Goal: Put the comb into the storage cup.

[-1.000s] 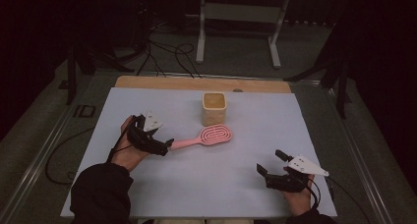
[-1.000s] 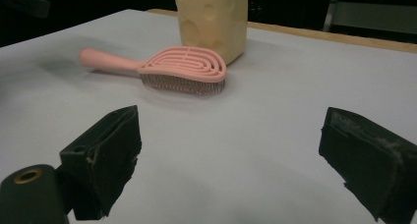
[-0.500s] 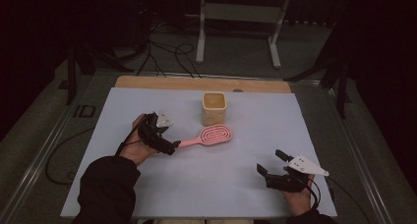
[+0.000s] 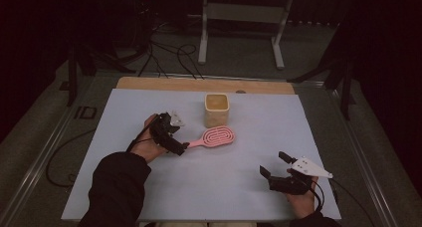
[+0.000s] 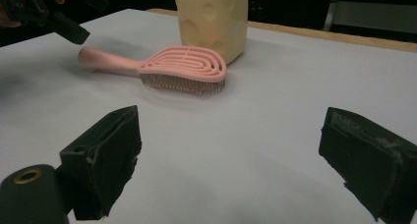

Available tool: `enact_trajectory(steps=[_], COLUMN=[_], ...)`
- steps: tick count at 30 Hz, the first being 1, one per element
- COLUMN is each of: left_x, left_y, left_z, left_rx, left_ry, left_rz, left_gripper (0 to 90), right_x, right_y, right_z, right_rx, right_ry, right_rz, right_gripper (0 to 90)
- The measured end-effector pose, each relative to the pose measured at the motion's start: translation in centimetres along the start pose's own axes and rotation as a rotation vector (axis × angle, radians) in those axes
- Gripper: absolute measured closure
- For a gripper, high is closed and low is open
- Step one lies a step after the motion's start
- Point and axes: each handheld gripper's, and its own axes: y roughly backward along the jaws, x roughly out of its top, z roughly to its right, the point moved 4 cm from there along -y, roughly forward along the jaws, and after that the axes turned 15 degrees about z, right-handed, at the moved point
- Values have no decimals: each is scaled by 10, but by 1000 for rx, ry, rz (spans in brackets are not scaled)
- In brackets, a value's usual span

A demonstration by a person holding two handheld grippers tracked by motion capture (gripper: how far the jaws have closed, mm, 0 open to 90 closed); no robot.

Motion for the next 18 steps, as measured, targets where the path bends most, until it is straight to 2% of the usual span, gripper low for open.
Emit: enact_trajectory(steps=[10,13,18], left_x=[6,6,5], left_y=[-17,-21,-29], left_z=[5,5,5], left_rx=[-19,-17,-28], left_ry=[-18,-13,-9], left_rz=[-32,-39,-85], left_gripper=[14,15,23], right_x=[0,0,0], right_y=[0,0,1], right_z=[1,1,1], right_rx=[-1,0,-2], right_ry=[-3,-3,-2], right_rz=[-1,0,-1], right_gripper=[86,87,87])
